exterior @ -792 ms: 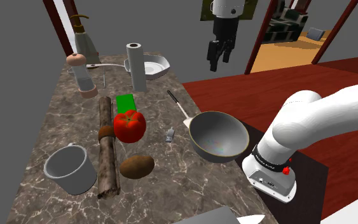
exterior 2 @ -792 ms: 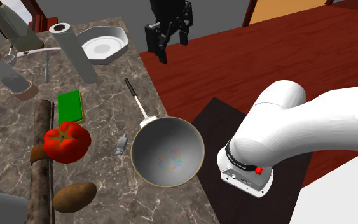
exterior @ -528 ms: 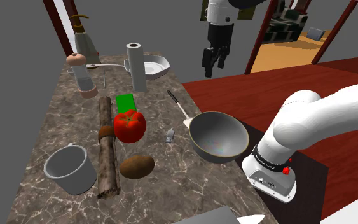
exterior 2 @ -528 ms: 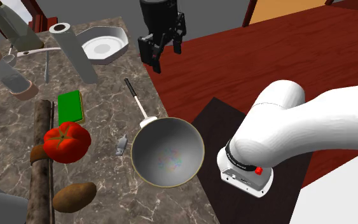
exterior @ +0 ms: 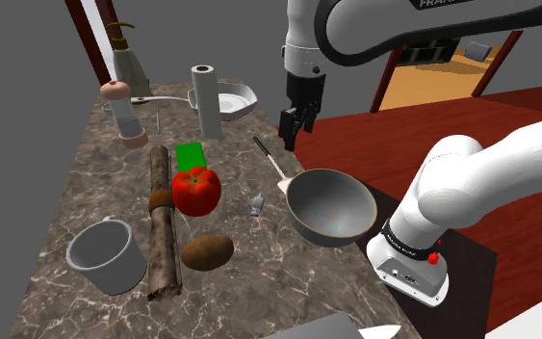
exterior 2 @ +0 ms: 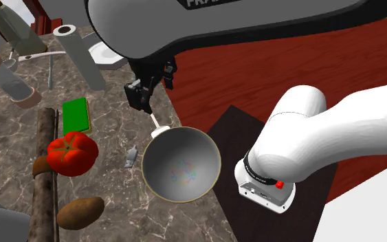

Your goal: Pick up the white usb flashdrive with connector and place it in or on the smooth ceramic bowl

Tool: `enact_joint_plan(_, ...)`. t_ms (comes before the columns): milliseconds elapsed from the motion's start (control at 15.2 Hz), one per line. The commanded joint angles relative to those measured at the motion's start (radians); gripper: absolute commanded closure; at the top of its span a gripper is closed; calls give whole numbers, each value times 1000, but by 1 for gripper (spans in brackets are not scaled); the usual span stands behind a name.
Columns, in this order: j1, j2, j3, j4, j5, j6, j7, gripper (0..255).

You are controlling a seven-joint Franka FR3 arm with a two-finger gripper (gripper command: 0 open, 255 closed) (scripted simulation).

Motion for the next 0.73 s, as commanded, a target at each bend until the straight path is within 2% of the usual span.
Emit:
enact_joint_plan(0,23,25,37,-16,25,55,21,0)
enact_joint_plan(660,109,225,237,-28,99,331,139,0)
